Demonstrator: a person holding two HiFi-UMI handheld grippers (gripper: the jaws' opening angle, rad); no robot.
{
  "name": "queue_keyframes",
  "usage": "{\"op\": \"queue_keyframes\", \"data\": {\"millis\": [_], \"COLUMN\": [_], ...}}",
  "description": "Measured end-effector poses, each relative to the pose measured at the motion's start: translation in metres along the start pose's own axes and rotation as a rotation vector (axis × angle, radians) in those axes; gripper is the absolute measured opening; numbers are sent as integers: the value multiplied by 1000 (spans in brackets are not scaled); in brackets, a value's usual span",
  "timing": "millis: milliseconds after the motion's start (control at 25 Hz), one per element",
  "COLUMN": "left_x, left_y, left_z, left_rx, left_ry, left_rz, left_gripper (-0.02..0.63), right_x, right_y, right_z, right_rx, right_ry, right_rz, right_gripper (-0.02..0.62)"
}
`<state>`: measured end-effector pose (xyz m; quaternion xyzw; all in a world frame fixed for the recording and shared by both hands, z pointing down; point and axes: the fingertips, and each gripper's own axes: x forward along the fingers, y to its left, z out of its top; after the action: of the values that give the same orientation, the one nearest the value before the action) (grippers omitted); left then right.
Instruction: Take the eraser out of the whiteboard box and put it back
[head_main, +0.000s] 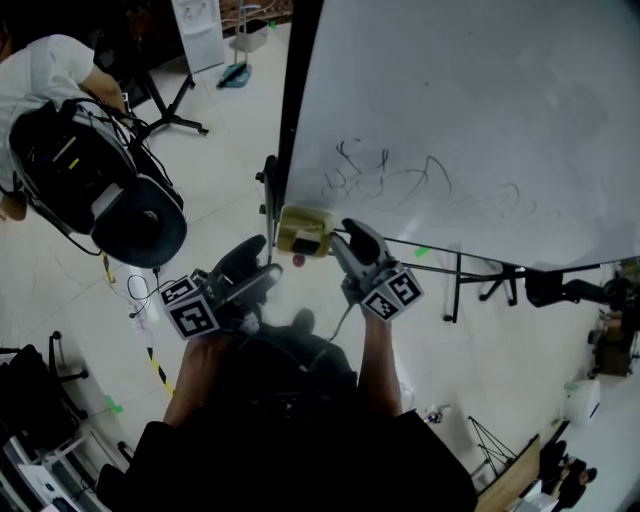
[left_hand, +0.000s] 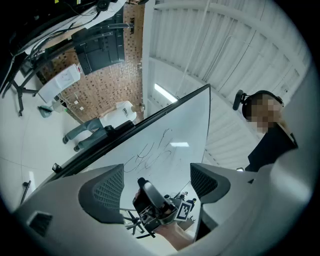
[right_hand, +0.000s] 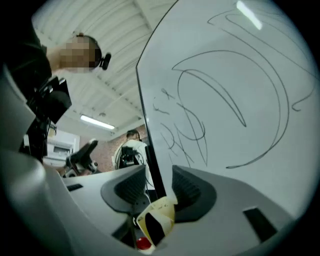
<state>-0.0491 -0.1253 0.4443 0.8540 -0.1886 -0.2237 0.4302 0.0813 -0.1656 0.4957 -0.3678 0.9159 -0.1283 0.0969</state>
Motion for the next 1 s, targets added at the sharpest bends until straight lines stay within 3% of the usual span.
{"op": "queue_keyframes", "data": {"millis": [160, 520, 1000], "left_x": [2, 14, 23], "left_y": [-3, -8, -16], "left_z": [-1, -11, -34], "left_rx": [4, 5, 0], "left_ry": [9, 38, 45], "left_rz": [3, 3, 42], "left_gripper": [408, 408, 408], "right_x": [-10, -29, -62], "right_y": [3, 11, 18], "right_z": [32, 80, 108], "right_rx": [111, 237, 344], "right_ry": [-129, -300, -414], "right_rz": [36, 92, 170], "right_gripper": [187, 173, 141]}}
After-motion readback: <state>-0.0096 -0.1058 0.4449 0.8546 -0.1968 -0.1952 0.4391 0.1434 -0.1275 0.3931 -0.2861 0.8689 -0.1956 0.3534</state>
